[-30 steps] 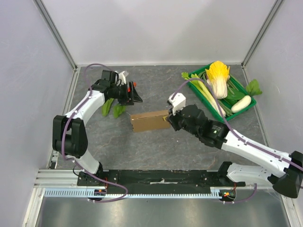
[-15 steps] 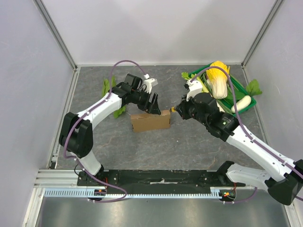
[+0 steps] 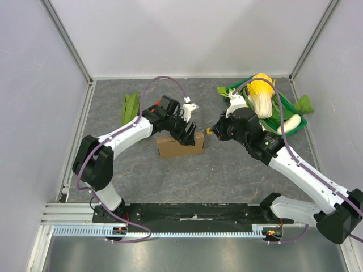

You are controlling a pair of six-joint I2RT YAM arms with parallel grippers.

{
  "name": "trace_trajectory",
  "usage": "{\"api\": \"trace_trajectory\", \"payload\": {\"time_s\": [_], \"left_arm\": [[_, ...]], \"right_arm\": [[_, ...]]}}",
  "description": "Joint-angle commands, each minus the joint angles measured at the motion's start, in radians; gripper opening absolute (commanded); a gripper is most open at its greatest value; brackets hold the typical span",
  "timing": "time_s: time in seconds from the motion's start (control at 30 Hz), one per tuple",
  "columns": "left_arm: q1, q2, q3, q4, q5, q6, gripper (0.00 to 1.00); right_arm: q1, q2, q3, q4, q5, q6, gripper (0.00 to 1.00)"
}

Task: Unpack the express box

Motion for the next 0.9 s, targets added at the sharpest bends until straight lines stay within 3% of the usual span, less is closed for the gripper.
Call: {"api": "trace_trajectory", "payload": {"time_s": [0.0, 0.53, 0.73, 0.87], "left_arm": [[-0.034, -0.023, -0.005, 0.045, -0.096, 0.103, 0.75], [-0.119, -0.093, -0.186, 0.282, -0.32, 0.294, 0.35], [-0.135, -0.127, -0.263, 0.419, -0.377, 0.403, 0.32], [-0.139, -0.115, -0.255, 0.411, -0.377, 0.454, 0.32]], "right_arm": [[-0.01, 0.011, 0.014, -0.002, -0.013, 0.036, 0.0], [-0.032, 0.002, -0.049, 0.051, 0.05, 0.065, 0.0], [-0.03, -0.015, -0.086, 0.12, 0.087, 0.056, 0.0], [-0.032, -0.028, -0.104, 0.185, 0.096, 0.032, 0.0]]}}
